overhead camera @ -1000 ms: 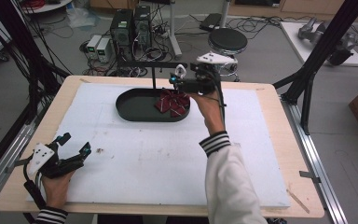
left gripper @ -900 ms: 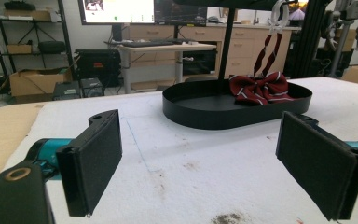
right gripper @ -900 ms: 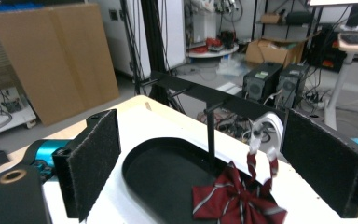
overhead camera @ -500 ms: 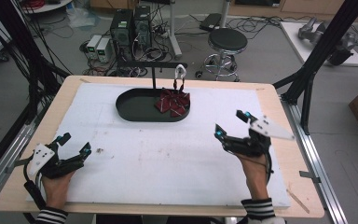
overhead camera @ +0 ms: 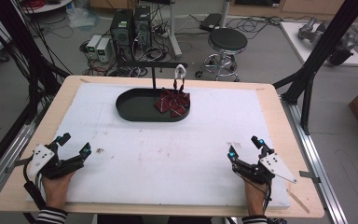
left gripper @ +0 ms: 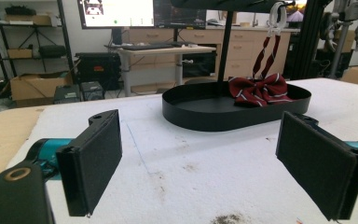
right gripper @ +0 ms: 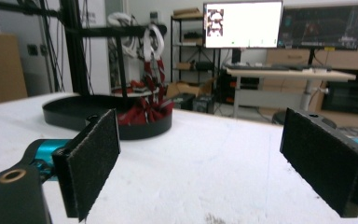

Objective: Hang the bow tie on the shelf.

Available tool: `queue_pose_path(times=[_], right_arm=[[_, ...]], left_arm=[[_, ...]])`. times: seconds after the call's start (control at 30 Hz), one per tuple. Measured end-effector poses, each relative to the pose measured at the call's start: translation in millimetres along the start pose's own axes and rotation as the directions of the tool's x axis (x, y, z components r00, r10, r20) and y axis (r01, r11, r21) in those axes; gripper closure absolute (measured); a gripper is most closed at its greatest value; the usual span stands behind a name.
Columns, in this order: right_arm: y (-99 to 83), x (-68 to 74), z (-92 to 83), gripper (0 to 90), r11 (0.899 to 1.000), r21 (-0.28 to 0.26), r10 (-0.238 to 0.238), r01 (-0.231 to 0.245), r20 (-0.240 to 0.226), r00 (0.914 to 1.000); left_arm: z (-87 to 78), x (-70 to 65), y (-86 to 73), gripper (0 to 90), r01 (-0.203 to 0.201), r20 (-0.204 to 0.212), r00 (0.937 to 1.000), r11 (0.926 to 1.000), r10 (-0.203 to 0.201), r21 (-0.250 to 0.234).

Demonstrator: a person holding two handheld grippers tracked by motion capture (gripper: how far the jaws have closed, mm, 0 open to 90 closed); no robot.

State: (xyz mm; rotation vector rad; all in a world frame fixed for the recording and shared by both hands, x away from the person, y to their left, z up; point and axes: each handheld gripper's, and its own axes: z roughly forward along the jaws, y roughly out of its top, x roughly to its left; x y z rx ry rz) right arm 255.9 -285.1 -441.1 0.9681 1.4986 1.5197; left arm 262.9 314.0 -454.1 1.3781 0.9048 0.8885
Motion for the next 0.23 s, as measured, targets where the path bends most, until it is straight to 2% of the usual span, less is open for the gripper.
queue_pose_path(times=[0.1, 0.23], right_arm=[[-7.1, -0.3, 4.0, 11.1, 0.998, 0.058, -0.014, 0.013, 0.007, 0.9999], [-12.1, 0.3, 4.4, 11.1, 0.998, 0.065, -0.014, 0.014, 0.001, 0.9999]], left_arm=[[-0.2, -0.2, -0.1, 14.7, -0.004, 0.0, 1.0, 1.0, 0.004, -0.001], [0.1, 0.1, 0.0, 14.7, 0.001, 0.002, 1.0, 1.0, -0.001, 0.002]])
